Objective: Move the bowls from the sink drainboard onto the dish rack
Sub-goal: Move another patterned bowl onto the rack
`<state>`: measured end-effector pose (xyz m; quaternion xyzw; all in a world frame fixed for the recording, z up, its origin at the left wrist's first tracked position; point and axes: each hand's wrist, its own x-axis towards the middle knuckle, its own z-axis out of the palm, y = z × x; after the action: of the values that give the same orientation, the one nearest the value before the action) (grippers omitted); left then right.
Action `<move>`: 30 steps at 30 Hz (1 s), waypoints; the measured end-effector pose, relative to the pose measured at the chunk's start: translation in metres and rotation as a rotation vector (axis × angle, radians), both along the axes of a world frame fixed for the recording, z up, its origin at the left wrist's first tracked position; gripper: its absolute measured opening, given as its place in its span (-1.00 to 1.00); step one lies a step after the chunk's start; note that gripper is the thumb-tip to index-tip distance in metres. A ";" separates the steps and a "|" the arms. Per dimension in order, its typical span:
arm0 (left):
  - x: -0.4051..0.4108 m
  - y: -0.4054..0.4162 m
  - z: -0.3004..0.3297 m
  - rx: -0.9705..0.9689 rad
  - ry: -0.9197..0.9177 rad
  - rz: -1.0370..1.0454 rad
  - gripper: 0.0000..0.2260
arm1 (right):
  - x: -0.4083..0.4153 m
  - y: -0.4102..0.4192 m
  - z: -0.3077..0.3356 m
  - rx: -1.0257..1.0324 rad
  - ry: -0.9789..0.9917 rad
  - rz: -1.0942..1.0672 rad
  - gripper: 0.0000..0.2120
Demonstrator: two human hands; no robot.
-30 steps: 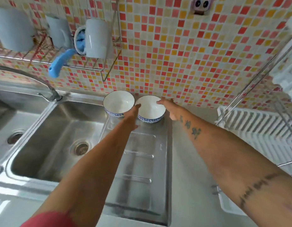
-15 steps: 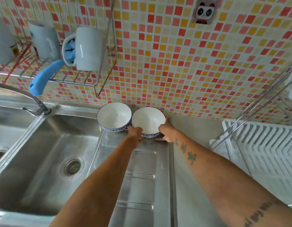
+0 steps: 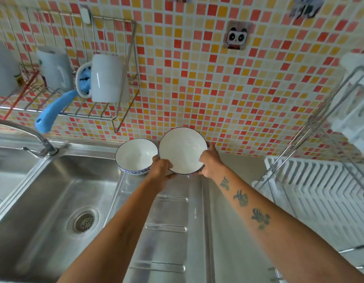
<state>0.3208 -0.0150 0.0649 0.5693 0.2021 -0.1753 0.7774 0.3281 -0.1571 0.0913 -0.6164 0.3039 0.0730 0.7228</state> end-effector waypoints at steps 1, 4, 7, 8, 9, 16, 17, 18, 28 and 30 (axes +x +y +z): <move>-0.005 0.000 0.013 -0.069 -0.009 -0.002 -0.51 | -0.003 0.000 0.014 -0.009 -0.051 -0.017 -0.55; -0.030 0.002 0.066 -0.259 -0.068 -0.057 -0.60 | -0.018 -0.005 0.063 -0.031 -0.228 -0.028 -0.55; -0.049 0.010 0.117 -0.373 -0.144 -0.160 -0.38 | -0.048 -0.012 0.120 -0.068 -0.366 0.008 -0.47; -0.056 0.012 0.133 -0.425 -0.167 -0.217 -0.28 | -0.061 -0.014 0.139 -0.095 -0.417 0.025 -0.45; -0.063 0.013 0.148 -0.459 -0.193 -0.271 -0.22 | -0.074 -0.016 0.158 -0.130 -0.474 0.037 -0.43; -0.138 -0.022 0.254 -0.570 -0.343 -0.614 -0.31 | -0.185 -0.047 0.272 -0.404 -0.926 0.073 -0.44; -0.151 -0.030 0.261 -0.582 -0.360 -0.640 -0.29 | -0.201 -0.056 0.282 -0.439 -0.975 0.073 -0.44; -0.166 -0.040 0.267 -0.586 -0.381 -0.668 -0.28 | -0.216 -0.067 0.291 -0.467 -1.010 0.075 -0.45; -0.242 -0.165 0.312 -0.445 -0.504 -0.706 -0.40 | -0.320 -0.205 0.323 -0.466 -1.016 0.096 -0.69; -0.250 -0.183 0.317 -0.304 -0.588 -0.648 -0.50 | -0.326 -0.226 0.323 -0.464 -0.927 0.096 -0.65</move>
<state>0.0704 -0.1980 0.3820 0.5084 -0.2436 -0.2679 0.7813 0.0020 -0.3833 0.4141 -0.7411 -0.0684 -0.2440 0.6217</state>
